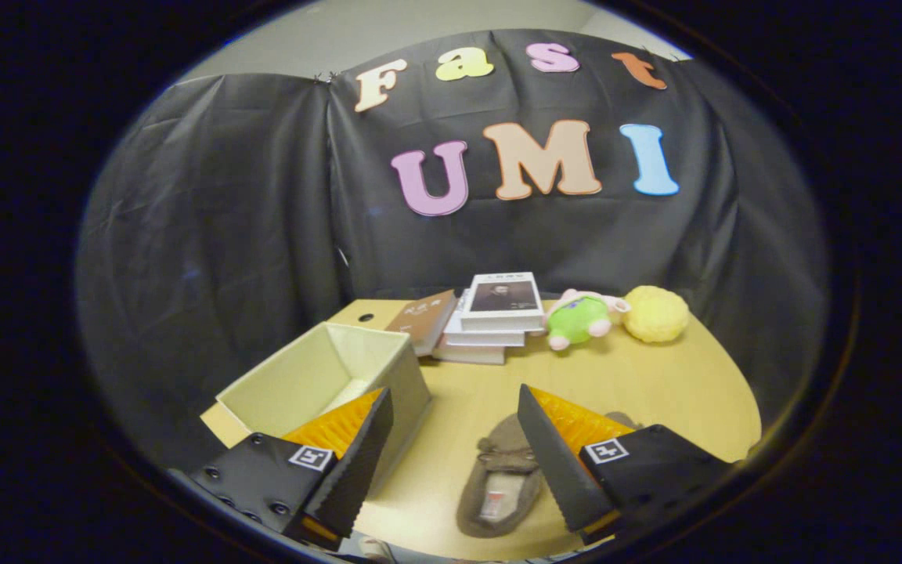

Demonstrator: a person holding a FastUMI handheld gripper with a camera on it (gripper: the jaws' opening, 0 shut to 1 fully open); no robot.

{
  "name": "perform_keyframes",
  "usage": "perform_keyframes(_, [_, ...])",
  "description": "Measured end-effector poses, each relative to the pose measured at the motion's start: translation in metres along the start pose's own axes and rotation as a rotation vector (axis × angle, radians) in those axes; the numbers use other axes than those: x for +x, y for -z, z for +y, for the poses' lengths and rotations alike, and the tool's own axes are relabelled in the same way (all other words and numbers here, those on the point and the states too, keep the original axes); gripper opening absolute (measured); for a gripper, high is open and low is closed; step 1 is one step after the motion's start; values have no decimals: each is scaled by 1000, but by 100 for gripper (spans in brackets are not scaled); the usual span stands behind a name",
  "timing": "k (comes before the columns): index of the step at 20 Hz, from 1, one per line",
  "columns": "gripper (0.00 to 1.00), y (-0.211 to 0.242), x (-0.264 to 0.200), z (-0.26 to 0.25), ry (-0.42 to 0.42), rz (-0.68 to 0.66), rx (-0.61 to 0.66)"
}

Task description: Open the storage box then place both shoes into the box .Put the left shoe in first, then the right shoe, with the right side of both shoes facing outward in a uniform manner.

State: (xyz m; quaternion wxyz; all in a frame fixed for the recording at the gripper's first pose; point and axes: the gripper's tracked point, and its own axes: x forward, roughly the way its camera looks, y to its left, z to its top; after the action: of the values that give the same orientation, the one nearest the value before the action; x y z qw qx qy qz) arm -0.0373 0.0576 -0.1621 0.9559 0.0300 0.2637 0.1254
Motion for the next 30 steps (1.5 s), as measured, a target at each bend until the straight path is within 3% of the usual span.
perform_keyframes(4, [100, 40, 5, -34, 54, 71, -49])
perform_keyframes(13, [94, 119, 29, -63, 79, 269, -11])
perform_keyframes(14, [84, 126, 30, -65, 80, 293, -4])
perform_keyframes(19, [64, 162, 37, -66, 94, 423, 1])
perform_keyframes(20, [64, 169, 37, -65, 97, 445, -3])
perform_keyframes(28, [36, 179, 34, -59, 127, 538, 121])
perform_keyframes(29, [35, 180, 36, -67, 171, 536, 122])
perform_keyframes(30, [28, 178, 34, -68, 178, 555, 147])
